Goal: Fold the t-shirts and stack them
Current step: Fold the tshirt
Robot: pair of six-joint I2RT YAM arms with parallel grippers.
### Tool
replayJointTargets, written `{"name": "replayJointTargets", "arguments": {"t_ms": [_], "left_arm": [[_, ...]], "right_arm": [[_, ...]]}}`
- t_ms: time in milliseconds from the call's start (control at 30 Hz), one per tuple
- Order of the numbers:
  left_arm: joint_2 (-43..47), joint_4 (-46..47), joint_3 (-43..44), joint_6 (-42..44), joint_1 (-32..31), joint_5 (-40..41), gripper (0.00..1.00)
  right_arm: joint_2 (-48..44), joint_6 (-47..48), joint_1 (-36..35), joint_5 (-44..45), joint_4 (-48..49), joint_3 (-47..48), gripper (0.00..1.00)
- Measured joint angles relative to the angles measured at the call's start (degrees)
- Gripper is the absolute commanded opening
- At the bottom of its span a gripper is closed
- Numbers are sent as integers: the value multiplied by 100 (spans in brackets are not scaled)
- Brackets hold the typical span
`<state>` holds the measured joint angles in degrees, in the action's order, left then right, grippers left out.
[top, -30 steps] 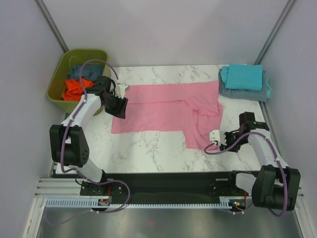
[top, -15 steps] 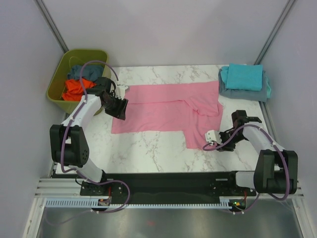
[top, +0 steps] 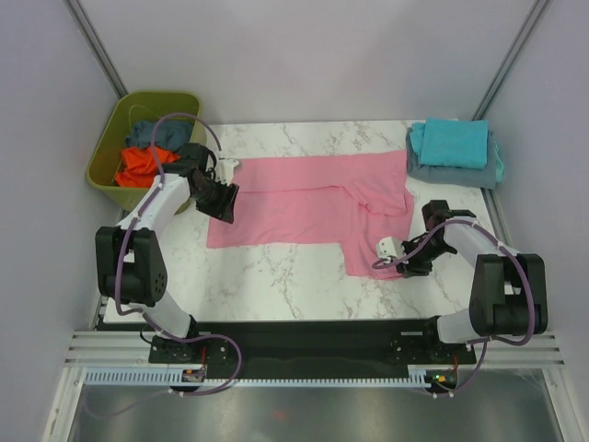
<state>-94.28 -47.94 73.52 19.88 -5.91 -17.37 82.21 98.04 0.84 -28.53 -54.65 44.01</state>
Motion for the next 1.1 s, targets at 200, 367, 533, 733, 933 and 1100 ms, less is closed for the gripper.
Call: {"name": "replayJointTargets", "arguments": {"t_ms": [200,367,533,733,933,1100], "left_arm": [[-107,2,22,0,0,0,56],[-107,2,20,0,0,0,56],[-107,2,20,0,4,0,57],[-11,142,-199,-90,111,570,61],[417,-162,-516,-177,439,782,57],[426,-455,-608,-177,472,817,51]], "right_arm": [[136,-162,-31,140,92,20,34],[131,-212,-31,208,63,20,26],[87,-212,-33,286,-26,20,11],[-15,-317,-33,299,-35,20,0],[-254,-734,-35,271,129,70,0],[-278,-1038,-35,251,321,85,0]]}}
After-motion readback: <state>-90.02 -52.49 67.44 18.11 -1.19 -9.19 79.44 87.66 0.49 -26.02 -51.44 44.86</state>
